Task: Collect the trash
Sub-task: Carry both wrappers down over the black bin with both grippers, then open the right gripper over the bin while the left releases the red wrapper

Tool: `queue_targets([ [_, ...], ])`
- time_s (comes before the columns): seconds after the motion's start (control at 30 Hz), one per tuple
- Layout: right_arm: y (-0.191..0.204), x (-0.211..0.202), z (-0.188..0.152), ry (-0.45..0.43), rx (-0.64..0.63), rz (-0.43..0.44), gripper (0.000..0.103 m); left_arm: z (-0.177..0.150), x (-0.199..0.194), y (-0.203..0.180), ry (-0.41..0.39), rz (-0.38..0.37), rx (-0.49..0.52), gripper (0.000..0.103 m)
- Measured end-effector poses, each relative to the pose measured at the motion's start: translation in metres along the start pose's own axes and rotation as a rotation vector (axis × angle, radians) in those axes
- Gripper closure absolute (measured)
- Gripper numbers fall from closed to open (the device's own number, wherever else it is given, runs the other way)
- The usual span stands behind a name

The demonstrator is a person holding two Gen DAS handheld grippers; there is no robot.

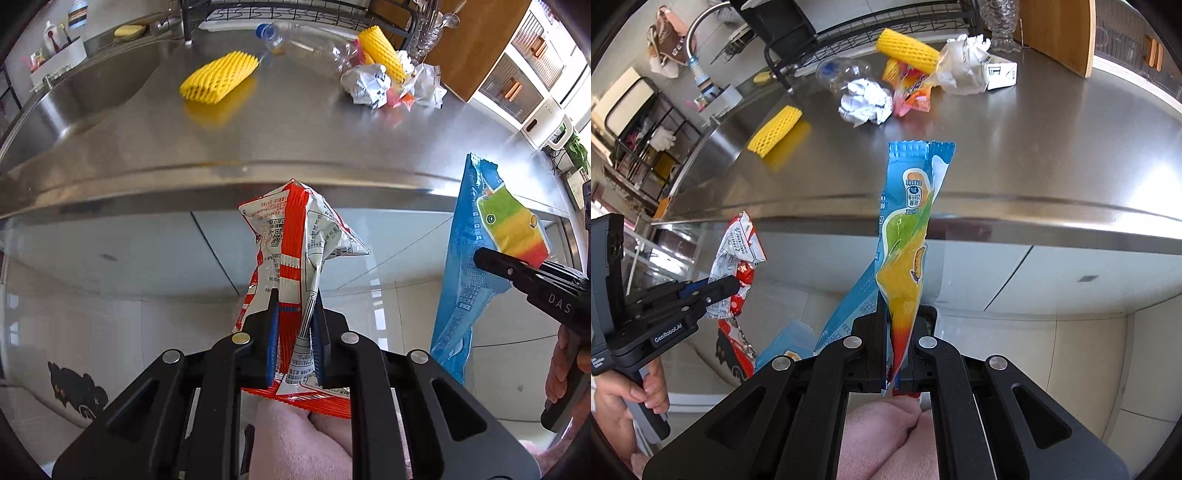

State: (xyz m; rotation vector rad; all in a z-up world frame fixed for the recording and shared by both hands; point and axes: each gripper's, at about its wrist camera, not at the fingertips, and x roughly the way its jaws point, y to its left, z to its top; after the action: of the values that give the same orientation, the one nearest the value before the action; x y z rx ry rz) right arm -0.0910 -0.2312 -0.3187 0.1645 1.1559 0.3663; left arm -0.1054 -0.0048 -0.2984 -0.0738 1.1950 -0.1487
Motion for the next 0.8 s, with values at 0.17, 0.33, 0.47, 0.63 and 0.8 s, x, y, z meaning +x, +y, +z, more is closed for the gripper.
queue_targets([
  [0.17, 0.003, 0.033, -0.023, 0.092, -0.012, -0.002, 0.099, -0.027, 0.025, 0.006, 0.066, 0.002, -0.029, 0.089],
  [0.33, -0.004, 0.084, -0.048, 0.199, -0.001, -0.025, 0.099, -0.047, 0.068, 0.011, 0.133, -0.01, -0.036, 0.089],
  [0.47, -0.011, 0.128, -0.064, 0.26, 0.0, -0.063, 0.099, -0.058, 0.111, 0.018, 0.178, -0.023, -0.044, 0.089],
  [0.63, -0.016, 0.181, -0.078, 0.301, 0.0, -0.096, 0.099, -0.066, 0.161, 0.027, 0.215, -0.037, -0.058, 0.089],
  [0.8, -0.022, 0.225, -0.088, 0.353, 0.061, -0.085, 0.099, -0.075, 0.204, 0.032, 0.262, -0.051, -0.06, 0.089],
])
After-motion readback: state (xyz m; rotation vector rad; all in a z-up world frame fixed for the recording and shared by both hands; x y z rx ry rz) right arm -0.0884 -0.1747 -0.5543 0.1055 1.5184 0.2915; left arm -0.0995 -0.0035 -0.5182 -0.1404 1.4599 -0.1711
